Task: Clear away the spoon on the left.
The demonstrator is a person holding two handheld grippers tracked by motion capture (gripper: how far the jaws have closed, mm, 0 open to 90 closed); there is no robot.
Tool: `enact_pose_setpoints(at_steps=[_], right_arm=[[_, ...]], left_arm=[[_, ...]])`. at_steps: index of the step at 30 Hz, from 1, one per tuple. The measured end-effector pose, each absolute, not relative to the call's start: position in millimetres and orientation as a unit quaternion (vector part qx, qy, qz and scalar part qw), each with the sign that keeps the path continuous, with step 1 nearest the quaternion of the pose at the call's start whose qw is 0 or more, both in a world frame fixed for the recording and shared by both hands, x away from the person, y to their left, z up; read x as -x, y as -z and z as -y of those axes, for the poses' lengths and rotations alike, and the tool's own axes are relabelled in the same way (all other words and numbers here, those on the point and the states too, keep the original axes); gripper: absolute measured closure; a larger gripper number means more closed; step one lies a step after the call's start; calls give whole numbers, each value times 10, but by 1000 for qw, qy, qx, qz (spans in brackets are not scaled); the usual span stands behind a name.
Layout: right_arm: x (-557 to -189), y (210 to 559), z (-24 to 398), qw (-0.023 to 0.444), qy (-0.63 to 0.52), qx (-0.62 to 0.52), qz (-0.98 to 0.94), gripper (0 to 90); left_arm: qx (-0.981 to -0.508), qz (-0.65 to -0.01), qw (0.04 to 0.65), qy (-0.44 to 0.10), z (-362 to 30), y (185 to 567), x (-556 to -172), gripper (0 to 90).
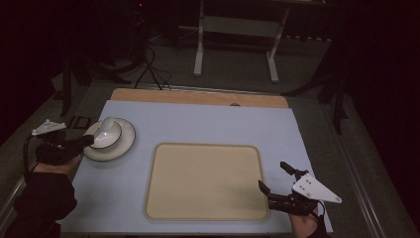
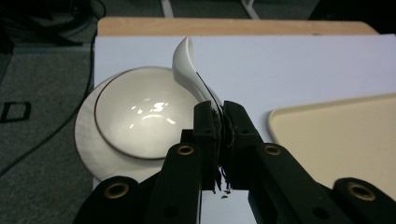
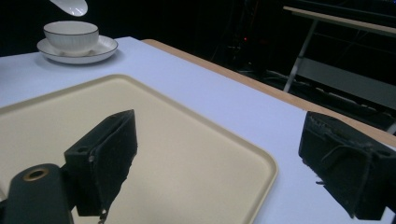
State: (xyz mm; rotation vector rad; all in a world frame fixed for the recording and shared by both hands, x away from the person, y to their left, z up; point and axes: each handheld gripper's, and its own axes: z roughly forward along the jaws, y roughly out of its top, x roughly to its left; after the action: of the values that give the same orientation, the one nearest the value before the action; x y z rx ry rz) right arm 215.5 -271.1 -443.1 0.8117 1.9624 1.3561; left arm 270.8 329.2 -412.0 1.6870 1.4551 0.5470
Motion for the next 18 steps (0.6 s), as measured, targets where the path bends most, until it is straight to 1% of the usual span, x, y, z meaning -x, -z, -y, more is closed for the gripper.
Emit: enact_pose_setpoints(at_steps=[13, 18], right_arm=[[-2148, 4425, 2714, 306, -515, -305, -740, 114], [-2156, 4426, 2702, 304, -515, -303, -742, 115]], left_arm=[[-664, -569, 430, -225, -3062, 4029, -2644, 859], [-670, -561, 431, -226, -2977, 3985, -2609, 859]])
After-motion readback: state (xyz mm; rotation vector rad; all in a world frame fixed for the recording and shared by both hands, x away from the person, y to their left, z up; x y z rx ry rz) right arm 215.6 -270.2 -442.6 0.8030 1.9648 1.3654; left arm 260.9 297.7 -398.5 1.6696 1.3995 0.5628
